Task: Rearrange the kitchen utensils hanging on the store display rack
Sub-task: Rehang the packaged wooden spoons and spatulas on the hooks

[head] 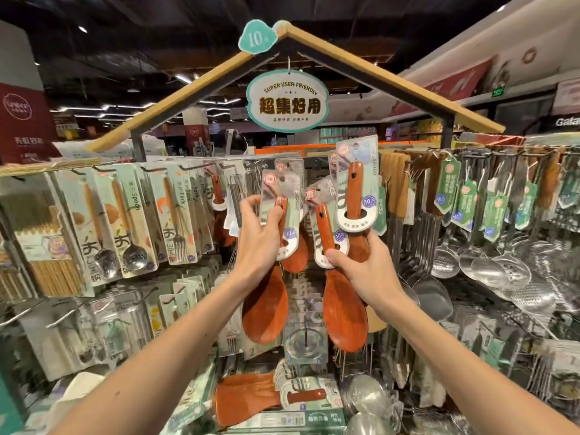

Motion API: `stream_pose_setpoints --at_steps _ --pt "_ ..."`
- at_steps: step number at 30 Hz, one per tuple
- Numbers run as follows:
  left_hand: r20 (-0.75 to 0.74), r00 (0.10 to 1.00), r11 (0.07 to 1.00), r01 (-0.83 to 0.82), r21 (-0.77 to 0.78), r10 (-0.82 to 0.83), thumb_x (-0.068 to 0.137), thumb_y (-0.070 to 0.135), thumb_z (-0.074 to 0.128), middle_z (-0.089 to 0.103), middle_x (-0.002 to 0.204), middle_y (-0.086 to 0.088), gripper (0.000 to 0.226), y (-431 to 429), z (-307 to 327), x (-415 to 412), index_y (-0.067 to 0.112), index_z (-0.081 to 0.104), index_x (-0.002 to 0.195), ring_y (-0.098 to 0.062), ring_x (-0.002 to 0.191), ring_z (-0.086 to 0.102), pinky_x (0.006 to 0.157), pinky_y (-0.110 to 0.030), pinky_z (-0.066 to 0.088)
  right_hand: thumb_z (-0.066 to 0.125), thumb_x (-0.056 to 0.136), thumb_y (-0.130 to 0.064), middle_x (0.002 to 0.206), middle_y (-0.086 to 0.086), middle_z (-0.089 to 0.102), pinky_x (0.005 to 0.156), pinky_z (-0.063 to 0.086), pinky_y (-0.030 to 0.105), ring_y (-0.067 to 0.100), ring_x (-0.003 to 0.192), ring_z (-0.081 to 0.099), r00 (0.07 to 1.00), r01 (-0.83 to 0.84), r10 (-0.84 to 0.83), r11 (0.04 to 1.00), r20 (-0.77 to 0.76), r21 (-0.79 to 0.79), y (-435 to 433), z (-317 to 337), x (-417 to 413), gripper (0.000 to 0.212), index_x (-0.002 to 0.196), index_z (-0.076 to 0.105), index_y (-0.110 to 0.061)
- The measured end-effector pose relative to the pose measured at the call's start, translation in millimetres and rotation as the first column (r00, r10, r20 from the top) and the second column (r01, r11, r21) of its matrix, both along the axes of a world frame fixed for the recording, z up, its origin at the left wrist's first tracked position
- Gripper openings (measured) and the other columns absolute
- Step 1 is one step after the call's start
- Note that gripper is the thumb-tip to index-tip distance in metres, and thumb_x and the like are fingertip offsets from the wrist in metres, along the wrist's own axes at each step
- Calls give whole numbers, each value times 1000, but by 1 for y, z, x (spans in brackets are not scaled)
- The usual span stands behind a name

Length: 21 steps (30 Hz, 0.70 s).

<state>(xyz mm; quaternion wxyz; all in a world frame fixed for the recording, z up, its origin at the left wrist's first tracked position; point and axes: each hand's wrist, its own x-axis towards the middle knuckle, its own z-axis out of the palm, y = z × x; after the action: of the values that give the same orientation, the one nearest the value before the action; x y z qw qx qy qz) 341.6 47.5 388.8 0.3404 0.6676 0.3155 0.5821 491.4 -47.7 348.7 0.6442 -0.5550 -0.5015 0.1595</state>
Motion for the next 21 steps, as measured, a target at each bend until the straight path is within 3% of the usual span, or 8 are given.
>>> stream_pose_setpoints --at_steps 2,4,8,10,12,14,18,21 --pt "-30 1000 999 -8 50 9 100 32 51 61 109 4 25 9 12 4 27 39 122 -14 85 66 78 -40 55 74 64 -53 124 -11 67 102 49 45 11 115 63 1000 -6 6 1000 -2 2 2 3 -1 80 135 52 -25" --pt "-24 1000 999 -2 41 3 99 31 53 60 108 7 22 16 21 9 26 44 119 -18 94 67 88 -47 54 77 71 -45 124 -11 66 102 49 45 10 115 62 1000 -14 14 1000 -3 0 3 5 -2 71 135 51 -25" --pt "-3 1000 1000 -6 -11 6 99 33 52 58 120 2 30 33 29 18 21 44 125 -17 110 60 100 -43 48 78 81 -28 119 -11 68 100 51 43 9 109 64 1000 -2 2 1000 -10 -7 10 4 1 57 133 53 -23" --pt "-5 1000 1000 -9 -27 9 101 32 51 54 123 1 30 42 29 23 18 42 126 -14 107 58 97 -36 48 78 80 -30 118 -11 69 100 51 44 9 109 65 1000 4 -4 1000 -5 -9 13 4 3 59 132 53 -22" --pt "-3 1000 999 -5 -40 5 101 30 52 54 109 7 24 50 28 28 19 41 121 -8 98 58 93 -36 49 78 76 -38 120 -11 68 101 51 44 9 111 64 1000 11 -11 1000 -6 -14 14 4 5 66 135 52 -23" --pt "-6 1000 999 -7 -51 6 102 28 52 54 100 12 21 56 26 33 20 42 118 -3 89 58 90 -36 52 78 79 -34 118 -13 69 100 51 42 7 108 65 1000 9 -9 1000 -7 -11 16 4 8 61 134 52 -24" --pt "-30 999 995 -21 -95 18 104 23 48 53 94 12 17 67 24 40 18 40 119 1 77 56 58 -11 48 78 83 -25 114 -14 70 99 52 40 5 106 66 1000 -2 2 1000 -3 -4 18 3 13 50 128 56 -27" --pt "-76 996 994 -45 -99 37 105 24 44 53 97 11 24 78 24 47 15 40 128 0 78 54 61 -16 44 78 83 -21 109 -16 72 97 52 36 2 101 67 1000 -4 4 1000 -8 -3 21 1 16 48 125 57 -26"
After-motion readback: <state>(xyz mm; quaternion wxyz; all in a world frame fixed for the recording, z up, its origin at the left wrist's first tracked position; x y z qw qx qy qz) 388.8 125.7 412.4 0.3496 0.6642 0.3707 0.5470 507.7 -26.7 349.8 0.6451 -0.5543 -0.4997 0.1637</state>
